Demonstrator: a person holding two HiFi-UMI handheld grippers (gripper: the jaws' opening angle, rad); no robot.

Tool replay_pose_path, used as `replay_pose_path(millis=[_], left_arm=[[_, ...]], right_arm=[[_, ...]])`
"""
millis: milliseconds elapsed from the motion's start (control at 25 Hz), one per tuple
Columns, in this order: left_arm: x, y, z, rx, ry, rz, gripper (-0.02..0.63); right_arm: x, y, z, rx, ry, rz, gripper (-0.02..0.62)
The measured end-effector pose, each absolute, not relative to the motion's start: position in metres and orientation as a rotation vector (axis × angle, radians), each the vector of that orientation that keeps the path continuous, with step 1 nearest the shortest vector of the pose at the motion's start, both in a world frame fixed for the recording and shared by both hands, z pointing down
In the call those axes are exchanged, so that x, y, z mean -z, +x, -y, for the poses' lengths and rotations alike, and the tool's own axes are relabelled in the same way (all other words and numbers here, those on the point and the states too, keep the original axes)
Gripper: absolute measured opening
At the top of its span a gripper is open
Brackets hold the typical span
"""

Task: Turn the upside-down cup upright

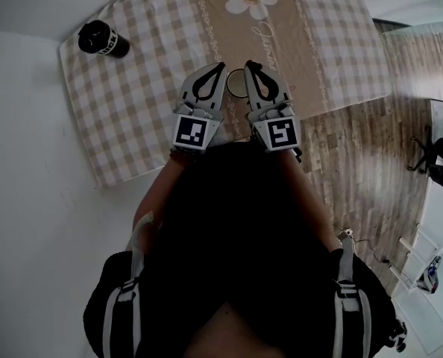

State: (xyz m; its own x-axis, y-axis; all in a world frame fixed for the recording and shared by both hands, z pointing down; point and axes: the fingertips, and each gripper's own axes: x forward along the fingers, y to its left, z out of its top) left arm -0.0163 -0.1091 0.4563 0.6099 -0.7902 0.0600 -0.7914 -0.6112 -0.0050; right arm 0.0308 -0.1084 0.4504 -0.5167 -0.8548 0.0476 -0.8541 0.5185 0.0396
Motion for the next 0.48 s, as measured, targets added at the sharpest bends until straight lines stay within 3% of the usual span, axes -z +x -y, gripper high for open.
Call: replay_pose_path(millis=[480], left_arm=[[-0.4635, -0.0194, 0.1137, -0.091, 2.755, 1.382, 0.000]], right_arm=[[-0.4566, 0.0321, 0.1120, 0.034, 1.444, 2.680, -0.002]])
